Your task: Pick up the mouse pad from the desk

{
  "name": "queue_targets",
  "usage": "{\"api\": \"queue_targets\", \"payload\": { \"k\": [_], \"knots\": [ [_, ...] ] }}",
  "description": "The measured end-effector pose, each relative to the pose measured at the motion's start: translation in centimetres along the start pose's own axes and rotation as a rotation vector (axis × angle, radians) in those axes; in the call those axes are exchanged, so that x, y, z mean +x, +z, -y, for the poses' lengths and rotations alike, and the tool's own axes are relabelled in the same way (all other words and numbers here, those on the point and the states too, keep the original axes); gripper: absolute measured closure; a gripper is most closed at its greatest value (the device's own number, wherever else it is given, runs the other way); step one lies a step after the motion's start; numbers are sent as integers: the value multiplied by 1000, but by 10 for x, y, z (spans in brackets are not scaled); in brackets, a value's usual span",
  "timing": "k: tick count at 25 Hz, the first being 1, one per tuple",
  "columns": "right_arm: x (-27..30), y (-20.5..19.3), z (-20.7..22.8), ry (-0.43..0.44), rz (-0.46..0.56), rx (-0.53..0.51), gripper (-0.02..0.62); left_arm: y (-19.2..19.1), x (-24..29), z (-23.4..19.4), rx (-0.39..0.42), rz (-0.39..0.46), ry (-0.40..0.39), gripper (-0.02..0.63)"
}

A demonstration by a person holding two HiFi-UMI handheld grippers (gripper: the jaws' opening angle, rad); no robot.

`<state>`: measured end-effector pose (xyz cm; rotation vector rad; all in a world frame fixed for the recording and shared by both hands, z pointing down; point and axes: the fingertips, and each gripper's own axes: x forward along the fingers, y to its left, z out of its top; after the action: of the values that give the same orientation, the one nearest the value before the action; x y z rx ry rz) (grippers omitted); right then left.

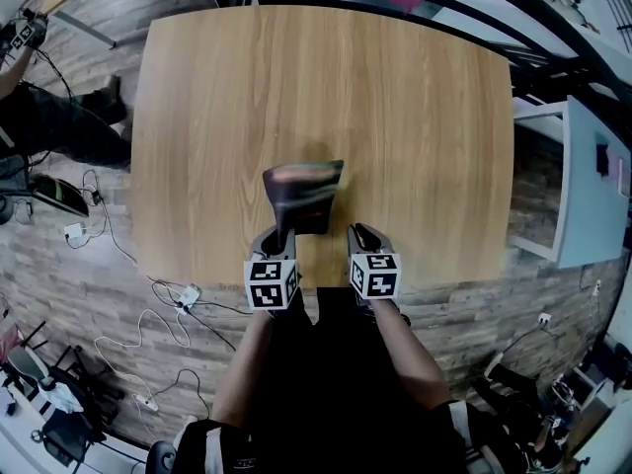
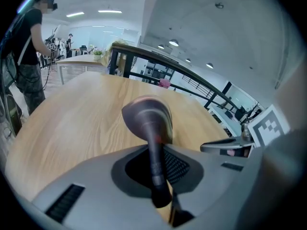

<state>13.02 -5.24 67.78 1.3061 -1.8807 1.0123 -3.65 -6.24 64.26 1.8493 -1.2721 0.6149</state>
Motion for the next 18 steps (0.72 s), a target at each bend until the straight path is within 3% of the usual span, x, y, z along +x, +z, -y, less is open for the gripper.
{"api": "queue_targets", "payload": {
  "k": [6, 18],
  "knots": [
    [-21, 14, -6, -2, 52, 5, 549, 24, -23, 3, 23, 50, 3, 557],
    [-75, 85, -29, -5, 313, -42, 560, 81, -69, 9, 70, 228, -18, 557]
  ]
}}
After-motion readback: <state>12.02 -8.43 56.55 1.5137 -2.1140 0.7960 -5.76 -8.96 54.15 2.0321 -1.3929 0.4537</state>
